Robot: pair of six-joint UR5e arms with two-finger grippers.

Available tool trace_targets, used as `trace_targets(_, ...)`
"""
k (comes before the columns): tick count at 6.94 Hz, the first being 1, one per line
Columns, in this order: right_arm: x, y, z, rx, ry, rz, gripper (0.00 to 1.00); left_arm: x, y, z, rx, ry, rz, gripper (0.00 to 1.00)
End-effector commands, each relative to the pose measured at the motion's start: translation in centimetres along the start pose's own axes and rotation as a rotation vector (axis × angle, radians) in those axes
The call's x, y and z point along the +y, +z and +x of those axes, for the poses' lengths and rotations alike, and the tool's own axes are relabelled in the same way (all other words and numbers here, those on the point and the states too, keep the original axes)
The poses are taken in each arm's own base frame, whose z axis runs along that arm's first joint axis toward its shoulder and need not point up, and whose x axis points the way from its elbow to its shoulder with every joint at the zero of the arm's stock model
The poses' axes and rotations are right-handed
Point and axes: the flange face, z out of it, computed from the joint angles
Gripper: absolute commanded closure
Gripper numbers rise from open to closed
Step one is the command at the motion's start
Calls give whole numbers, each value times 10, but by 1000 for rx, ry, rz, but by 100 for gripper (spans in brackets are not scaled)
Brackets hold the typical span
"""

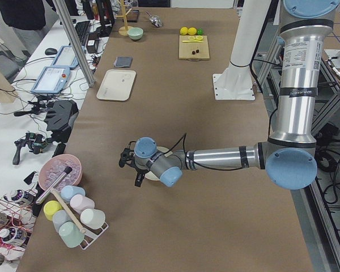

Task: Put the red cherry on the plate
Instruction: 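Grasp the rim of the pale green plate with the left gripper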

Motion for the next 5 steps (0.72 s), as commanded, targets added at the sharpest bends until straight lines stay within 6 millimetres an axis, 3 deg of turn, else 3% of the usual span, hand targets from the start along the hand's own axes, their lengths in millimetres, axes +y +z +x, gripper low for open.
trace_targets(1,1,0,0,0,5,-1,0,11,19,7,15,23,-32,2)
trace_targets(3,0,2,2,0,8,-4,0,16,25,11,21,36,-47,8)
trace_targets(5,-1,1,1,0,4,-2,0,21,32,15,24,45,-64,42)
